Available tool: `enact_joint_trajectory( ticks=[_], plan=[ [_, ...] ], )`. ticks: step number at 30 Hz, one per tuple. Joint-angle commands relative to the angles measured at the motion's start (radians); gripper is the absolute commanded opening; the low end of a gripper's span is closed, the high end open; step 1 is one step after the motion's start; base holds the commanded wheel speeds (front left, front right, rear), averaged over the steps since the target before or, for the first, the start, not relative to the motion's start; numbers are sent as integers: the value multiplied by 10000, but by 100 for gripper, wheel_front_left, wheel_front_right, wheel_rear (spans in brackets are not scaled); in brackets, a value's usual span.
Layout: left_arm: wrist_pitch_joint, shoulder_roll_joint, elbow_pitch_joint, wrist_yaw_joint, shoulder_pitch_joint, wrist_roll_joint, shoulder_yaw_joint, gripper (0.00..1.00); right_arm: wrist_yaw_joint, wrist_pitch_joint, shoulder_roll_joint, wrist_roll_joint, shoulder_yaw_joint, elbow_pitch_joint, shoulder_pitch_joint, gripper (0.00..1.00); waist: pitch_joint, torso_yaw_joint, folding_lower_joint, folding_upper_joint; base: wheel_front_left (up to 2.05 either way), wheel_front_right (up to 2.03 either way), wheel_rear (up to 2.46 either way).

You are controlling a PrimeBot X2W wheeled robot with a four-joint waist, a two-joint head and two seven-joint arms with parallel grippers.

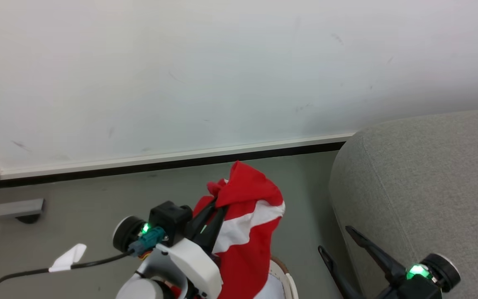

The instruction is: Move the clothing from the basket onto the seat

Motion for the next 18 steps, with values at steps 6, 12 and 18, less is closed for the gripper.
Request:
enact_joint_trajectory(
  ticks=[6,12,18],
  plan=[
    [573,248,-935,-152,399,-133,-363,0,-24,197,-1528,963,1991,301,-1694,100,-38,9,3,-1,0,0,0],
    [799,184,-1196,-327,542,-410,-862,0,-24,415,-2284,1759,3683,858,-3401,100,-23,113,3,-1,0,0,0],
    [950,144,-1238,-508,326,-725,-1528,0,-25,515,-2160,3052,5493,1946,-4824,100,-21,259,3,-1,0,0,0]
  ],
)
